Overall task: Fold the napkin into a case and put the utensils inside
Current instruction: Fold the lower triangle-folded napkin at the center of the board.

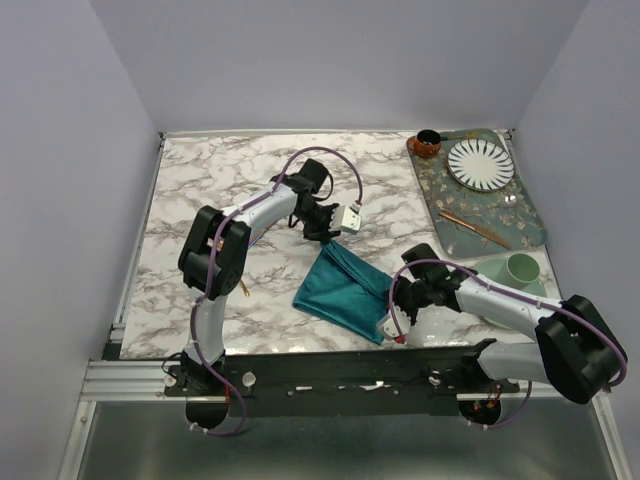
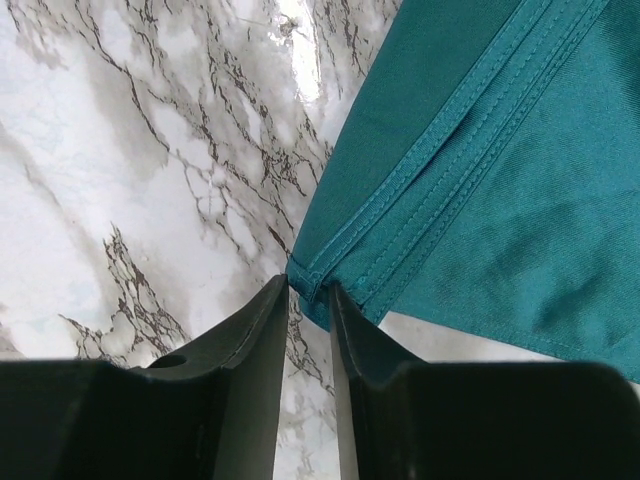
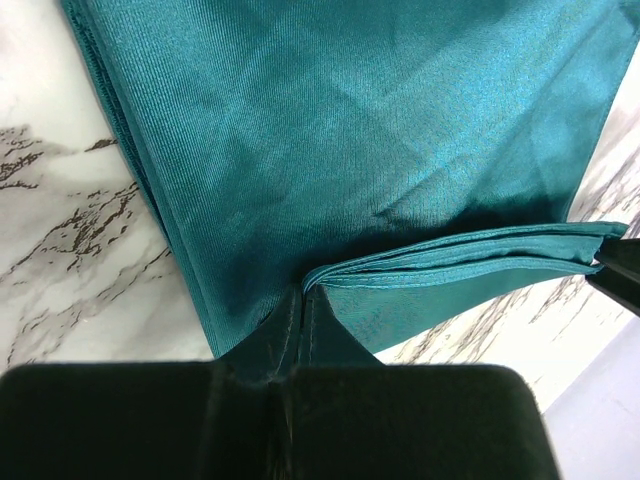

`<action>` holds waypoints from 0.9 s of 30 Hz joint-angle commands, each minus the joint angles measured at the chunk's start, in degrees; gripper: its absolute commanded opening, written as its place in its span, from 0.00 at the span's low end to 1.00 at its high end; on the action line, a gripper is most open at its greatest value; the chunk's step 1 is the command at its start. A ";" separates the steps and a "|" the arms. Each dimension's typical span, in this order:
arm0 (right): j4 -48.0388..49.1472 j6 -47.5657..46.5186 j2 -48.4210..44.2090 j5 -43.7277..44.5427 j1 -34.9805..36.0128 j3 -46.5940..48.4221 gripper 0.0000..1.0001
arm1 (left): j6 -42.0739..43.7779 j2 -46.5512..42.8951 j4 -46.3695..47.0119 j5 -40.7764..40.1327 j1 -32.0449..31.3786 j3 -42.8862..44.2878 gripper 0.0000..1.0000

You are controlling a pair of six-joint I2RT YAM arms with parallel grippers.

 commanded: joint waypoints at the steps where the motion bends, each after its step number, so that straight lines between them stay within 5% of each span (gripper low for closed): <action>1: -2.81 1.15 0.26 -0.94 0.37 1.08 0.01 | 1.45 1.53 -0.39 -0.08 -0.33 1.56 0.26; 9: -4.47 3.43 -0.88 -1.12 0.46 3.10 0.01 | 2.68 -2.94 -2.05 0.71 -0.41 -2.13 0.00; 27: -7.99 5.19 -4.23 -0.06 0.37 1.61 0.01 | 4.09 -9.46 -3.12 -1.57 -0.41 -12.50 0.00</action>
